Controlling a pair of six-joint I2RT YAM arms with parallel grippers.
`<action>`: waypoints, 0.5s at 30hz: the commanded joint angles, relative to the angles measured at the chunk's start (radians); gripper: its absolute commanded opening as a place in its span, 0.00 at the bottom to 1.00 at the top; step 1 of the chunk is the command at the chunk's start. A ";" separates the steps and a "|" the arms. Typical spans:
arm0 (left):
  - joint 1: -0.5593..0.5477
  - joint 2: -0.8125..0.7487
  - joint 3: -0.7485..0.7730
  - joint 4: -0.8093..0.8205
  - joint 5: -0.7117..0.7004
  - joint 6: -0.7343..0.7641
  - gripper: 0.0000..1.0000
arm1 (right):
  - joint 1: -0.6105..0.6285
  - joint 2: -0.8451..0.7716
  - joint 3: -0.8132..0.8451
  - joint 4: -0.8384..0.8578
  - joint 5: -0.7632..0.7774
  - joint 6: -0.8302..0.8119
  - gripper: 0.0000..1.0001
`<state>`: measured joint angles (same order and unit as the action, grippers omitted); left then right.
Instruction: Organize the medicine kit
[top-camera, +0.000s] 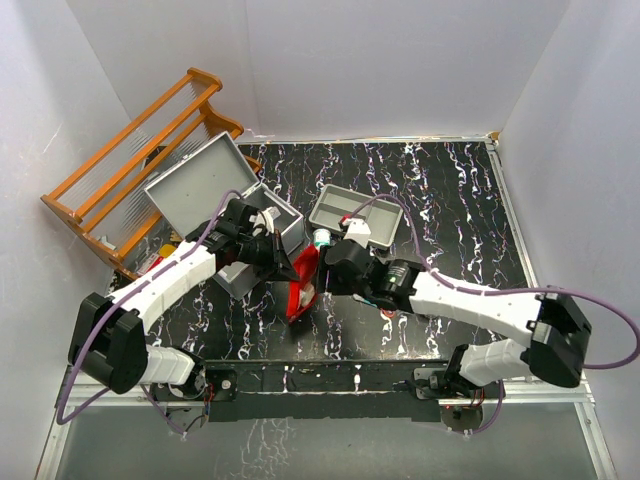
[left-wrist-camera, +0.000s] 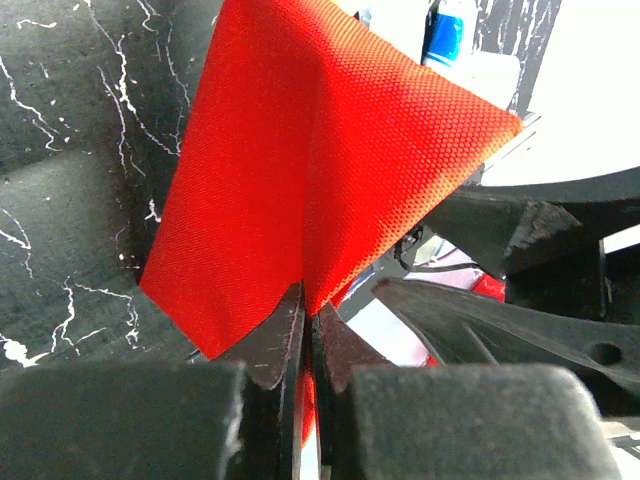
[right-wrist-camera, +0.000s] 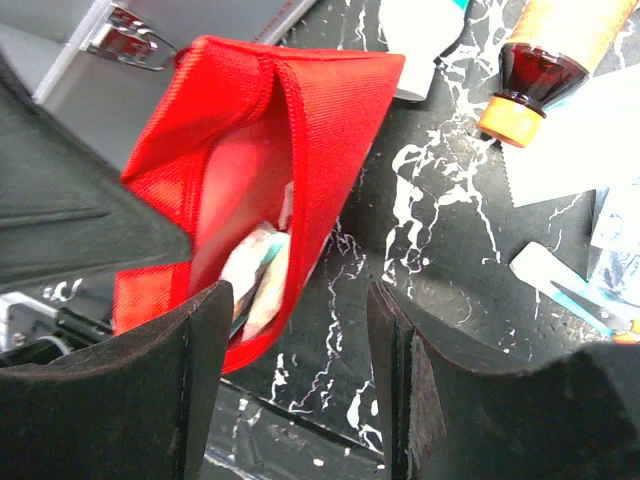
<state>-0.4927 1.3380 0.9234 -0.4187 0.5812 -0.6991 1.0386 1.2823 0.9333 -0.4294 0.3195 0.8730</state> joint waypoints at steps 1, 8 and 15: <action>-0.001 -0.002 0.057 -0.076 -0.023 0.062 0.00 | -0.004 0.076 0.086 0.005 0.047 -0.014 0.55; -0.001 0.016 0.106 -0.145 -0.038 0.130 0.00 | -0.022 0.216 0.156 0.022 0.148 0.024 0.48; 0.000 0.007 0.105 -0.170 -0.051 0.149 0.00 | -0.041 0.270 0.157 -0.014 0.274 0.059 0.24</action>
<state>-0.4927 1.3552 0.9970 -0.5415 0.5285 -0.5793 1.0046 1.5410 1.0439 -0.4435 0.4599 0.9001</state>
